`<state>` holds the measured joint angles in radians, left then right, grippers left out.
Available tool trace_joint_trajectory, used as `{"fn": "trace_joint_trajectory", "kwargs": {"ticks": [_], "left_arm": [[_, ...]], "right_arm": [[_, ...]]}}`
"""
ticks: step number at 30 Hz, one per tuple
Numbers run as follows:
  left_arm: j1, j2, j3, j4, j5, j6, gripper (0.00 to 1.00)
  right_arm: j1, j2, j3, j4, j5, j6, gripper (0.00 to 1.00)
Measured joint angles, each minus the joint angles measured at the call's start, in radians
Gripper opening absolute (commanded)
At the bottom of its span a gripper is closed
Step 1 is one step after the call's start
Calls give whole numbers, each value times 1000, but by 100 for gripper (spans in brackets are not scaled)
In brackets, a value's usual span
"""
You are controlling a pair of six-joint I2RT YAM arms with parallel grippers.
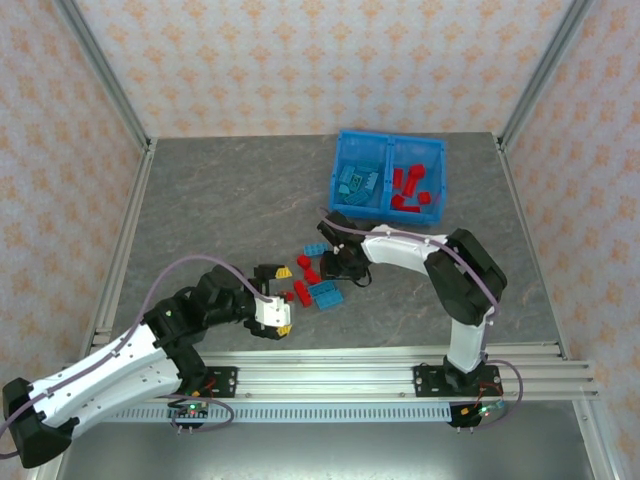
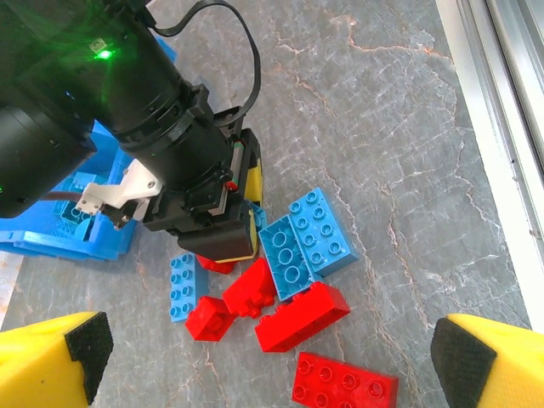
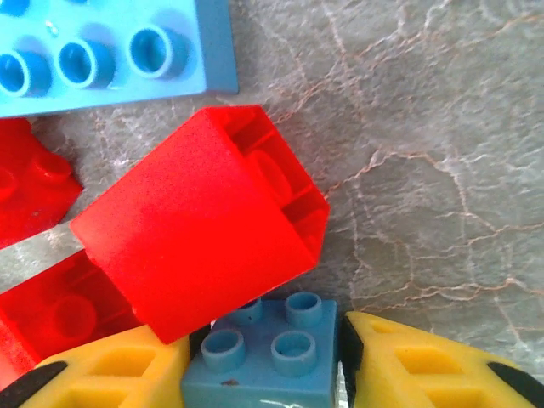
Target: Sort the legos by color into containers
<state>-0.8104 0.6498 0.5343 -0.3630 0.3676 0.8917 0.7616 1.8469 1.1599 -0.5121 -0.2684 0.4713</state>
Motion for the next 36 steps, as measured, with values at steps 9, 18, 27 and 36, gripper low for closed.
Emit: {"fn": "trace_joint_trajectory", "kwargs": {"ticks": [9,18,27,36], "left_arm": [[-21,-22,-6,19,10,-2,100],[-21,-39,-20,40,-1,1,100],[-11,-43,-51,65,-18,9,100],[-11,-52,-51,69,-26,34,100]], "right_arm": [[3,-37,-42,51,46,-1,29],[3,-331,-39,-6,143,-25,28],[-112,-263,297,-12,302,-92,28],[-303,214,698,-76,320,-126,28]]}}
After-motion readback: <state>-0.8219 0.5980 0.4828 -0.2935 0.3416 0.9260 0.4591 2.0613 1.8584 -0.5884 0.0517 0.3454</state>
